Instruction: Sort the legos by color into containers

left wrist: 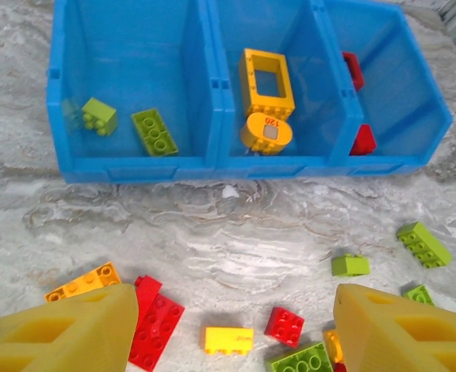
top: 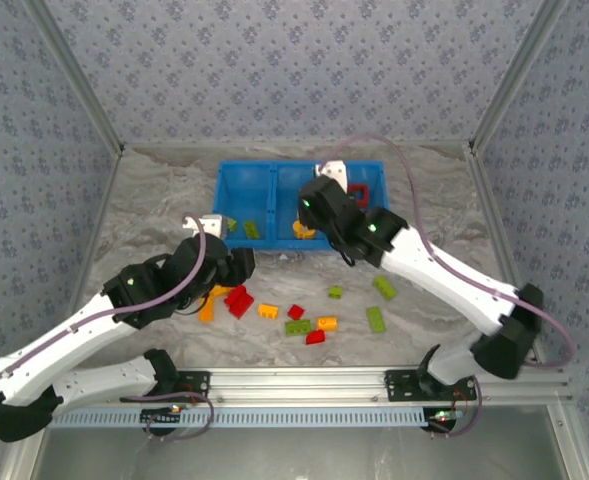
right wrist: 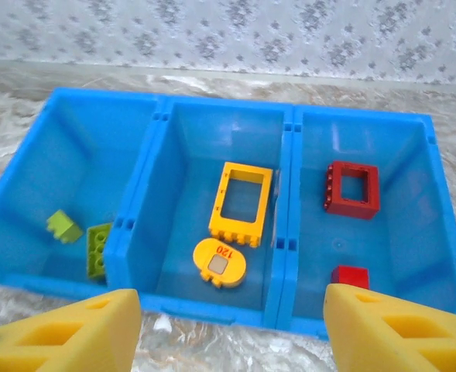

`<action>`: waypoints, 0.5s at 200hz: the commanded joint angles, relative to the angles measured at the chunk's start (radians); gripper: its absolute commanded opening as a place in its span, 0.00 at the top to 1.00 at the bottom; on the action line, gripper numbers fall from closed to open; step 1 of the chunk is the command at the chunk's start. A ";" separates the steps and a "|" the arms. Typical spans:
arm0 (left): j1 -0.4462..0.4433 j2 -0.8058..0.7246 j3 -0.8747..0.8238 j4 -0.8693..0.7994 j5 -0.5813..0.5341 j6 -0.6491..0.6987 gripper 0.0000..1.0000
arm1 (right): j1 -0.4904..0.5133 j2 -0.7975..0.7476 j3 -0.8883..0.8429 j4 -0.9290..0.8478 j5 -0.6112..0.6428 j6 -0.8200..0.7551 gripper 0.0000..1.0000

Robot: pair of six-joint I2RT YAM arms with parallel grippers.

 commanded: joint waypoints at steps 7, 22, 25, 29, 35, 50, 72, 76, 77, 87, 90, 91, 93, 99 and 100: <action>0.025 -0.012 0.028 -0.102 0.039 -0.042 0.32 | 0.048 -0.173 -0.223 0.204 -0.148 -0.094 0.35; 0.036 -0.009 0.016 -0.125 0.060 -0.057 0.32 | 0.080 -0.275 -0.330 0.255 -0.237 -0.099 0.35; 0.036 -0.008 0.013 -0.128 0.066 -0.059 0.32 | 0.089 -0.293 -0.349 0.261 -0.255 -0.100 0.35; 0.037 -0.008 0.006 -0.132 0.074 -0.064 0.32 | 0.099 -0.316 -0.373 0.268 -0.279 -0.100 0.35; 0.038 -0.006 -0.005 -0.133 0.083 -0.069 0.32 | 0.114 -0.347 -0.404 0.272 -0.314 -0.098 0.35; 0.038 0.002 -0.038 -0.139 0.114 -0.090 0.33 | 0.157 -0.407 -0.477 0.253 -0.345 -0.060 0.36; 0.038 0.023 -0.108 -0.081 0.219 -0.106 0.37 | 0.257 -0.489 -0.578 0.217 -0.308 0.016 0.36; 0.037 0.027 -0.126 -0.053 0.253 -0.104 0.38 | 0.275 -0.499 -0.589 0.200 -0.293 0.034 0.36; 0.037 0.028 -0.130 -0.046 0.261 -0.103 0.38 | 0.280 -0.502 -0.591 0.195 -0.288 0.040 0.36; 0.021 0.044 -0.179 0.055 0.354 -0.081 0.40 | 0.316 -0.525 -0.611 0.152 -0.259 0.084 0.36; 0.010 0.048 -0.193 0.085 0.379 -0.069 0.40 | 0.326 -0.533 -0.617 0.141 -0.249 0.097 0.36; 0.006 0.050 -0.198 0.097 0.386 -0.063 0.40 | 0.330 -0.535 -0.618 0.135 -0.247 0.101 0.36; -0.005 0.054 -0.205 0.114 0.396 -0.053 0.40 | 0.337 -0.538 -0.623 0.126 -0.241 0.110 0.36; -0.040 0.070 -0.222 0.157 0.401 -0.027 0.41 | 0.354 -0.551 -0.630 0.097 -0.226 0.133 0.36; -0.046 0.074 -0.224 0.158 0.398 -0.022 0.41 | 0.358 -0.554 -0.632 0.092 -0.223 0.137 0.36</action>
